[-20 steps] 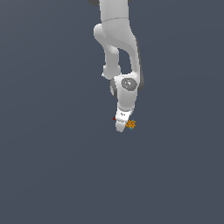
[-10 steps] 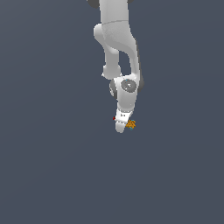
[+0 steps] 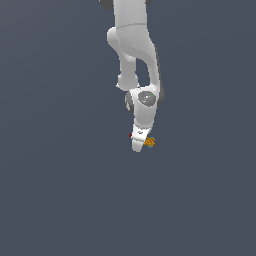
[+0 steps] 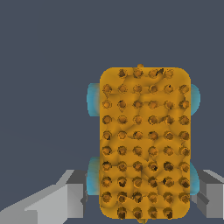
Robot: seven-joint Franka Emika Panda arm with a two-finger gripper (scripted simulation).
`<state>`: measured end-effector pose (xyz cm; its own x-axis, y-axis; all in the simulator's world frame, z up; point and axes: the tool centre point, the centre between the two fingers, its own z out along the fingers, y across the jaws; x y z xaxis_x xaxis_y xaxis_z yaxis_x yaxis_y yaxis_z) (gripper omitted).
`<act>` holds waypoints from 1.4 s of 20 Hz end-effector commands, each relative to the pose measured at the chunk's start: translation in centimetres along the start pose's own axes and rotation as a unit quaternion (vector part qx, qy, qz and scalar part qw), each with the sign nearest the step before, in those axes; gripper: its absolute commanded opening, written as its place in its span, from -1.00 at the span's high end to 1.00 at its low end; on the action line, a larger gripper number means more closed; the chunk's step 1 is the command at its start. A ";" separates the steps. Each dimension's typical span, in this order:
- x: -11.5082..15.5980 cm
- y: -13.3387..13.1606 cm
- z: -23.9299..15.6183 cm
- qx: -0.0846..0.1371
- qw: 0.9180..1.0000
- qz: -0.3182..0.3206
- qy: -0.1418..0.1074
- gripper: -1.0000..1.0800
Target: Pick up the object and move it to a goal position.
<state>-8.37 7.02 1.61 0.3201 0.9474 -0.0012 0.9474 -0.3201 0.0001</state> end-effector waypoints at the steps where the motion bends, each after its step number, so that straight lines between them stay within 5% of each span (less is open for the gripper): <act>1: 0.1 0.5 0.0 -0.001 1.000 0.000 0.000 1.00; 28: 1.3 13.8 -0.8 0.000 1.000 0.001 0.001 1.00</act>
<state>4.60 3.93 2.29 0.3217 0.9469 0.0006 0.9469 -0.3217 -0.0007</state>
